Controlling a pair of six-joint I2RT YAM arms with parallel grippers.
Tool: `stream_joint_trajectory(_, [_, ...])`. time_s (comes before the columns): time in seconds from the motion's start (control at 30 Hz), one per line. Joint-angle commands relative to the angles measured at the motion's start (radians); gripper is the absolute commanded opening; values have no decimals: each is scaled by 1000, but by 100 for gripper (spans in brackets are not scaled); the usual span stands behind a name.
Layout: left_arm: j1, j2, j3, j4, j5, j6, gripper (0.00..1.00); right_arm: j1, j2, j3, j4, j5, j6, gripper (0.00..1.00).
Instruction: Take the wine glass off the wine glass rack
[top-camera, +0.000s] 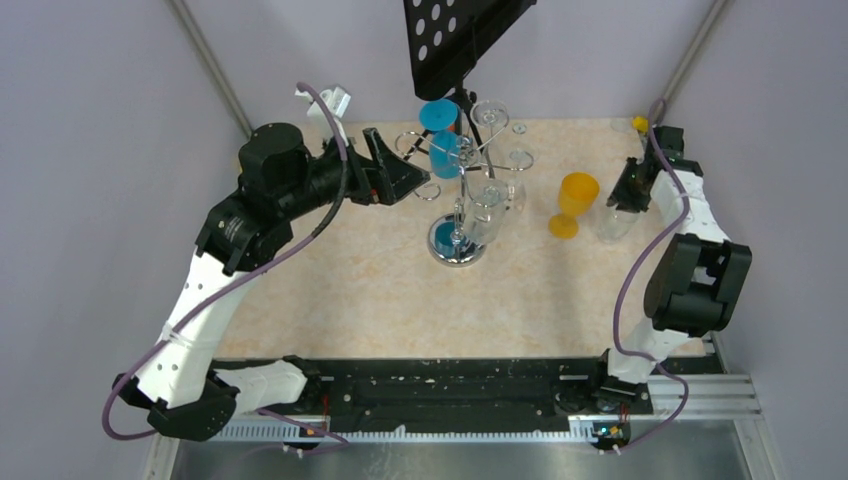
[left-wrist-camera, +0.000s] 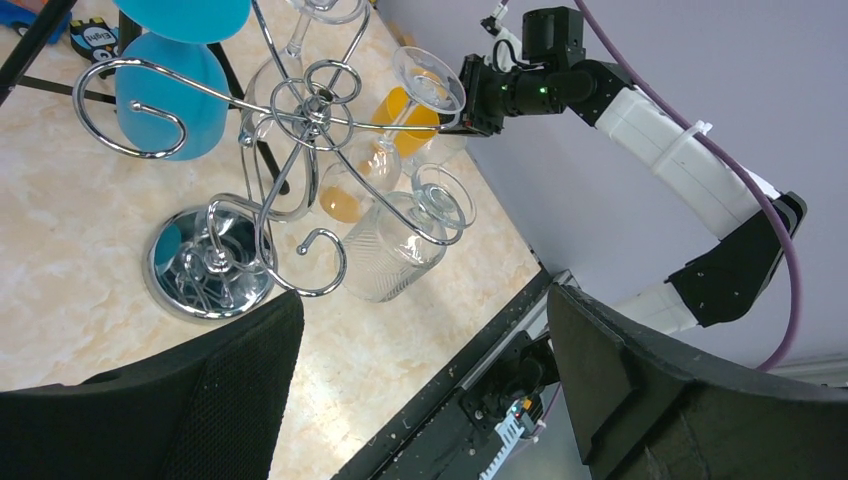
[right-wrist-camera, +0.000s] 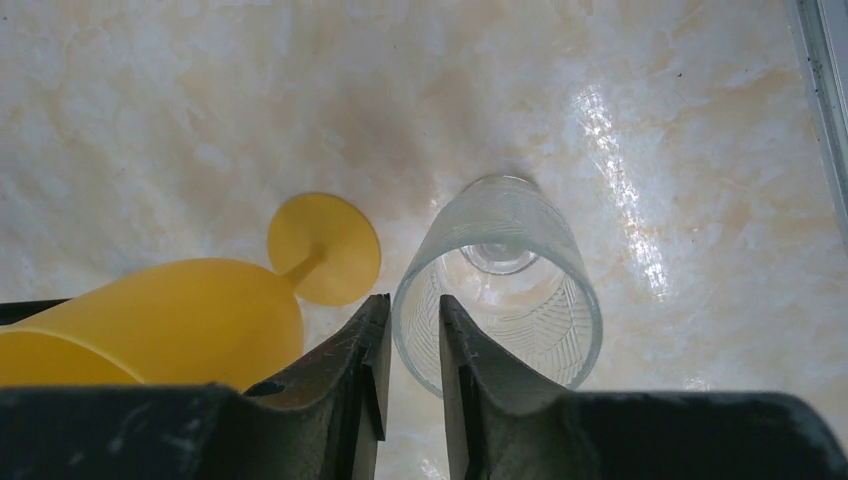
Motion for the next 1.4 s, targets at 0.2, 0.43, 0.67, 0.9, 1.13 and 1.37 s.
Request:
stream_joint_trajectory(0.2, [17,-6,43,7,11,9,94,-11,-132,82,-24,17,16,39])
stream_joint_trajectory(0.43, [22,-12,45,4,19,5,95,12,-311,84,-61,-91,69,41])
stream_joint_trajectory(0.67, [23,9,54,20,55,-5,94,177,-537,-24,83,-327,254,44])
stream_joint_trajectory(0.9, [24,26,57,32,68,-14,94,220,-723,-253,538,-639,698,50])
stream_joint_trajectory(1.13, [26,25,45,49,75,-38,94,324,-721,-280,597,-643,811,57])
stream_joint_trajectory(1.37, [27,5,8,75,72,-70,94,391,-696,-299,550,-591,836,57])
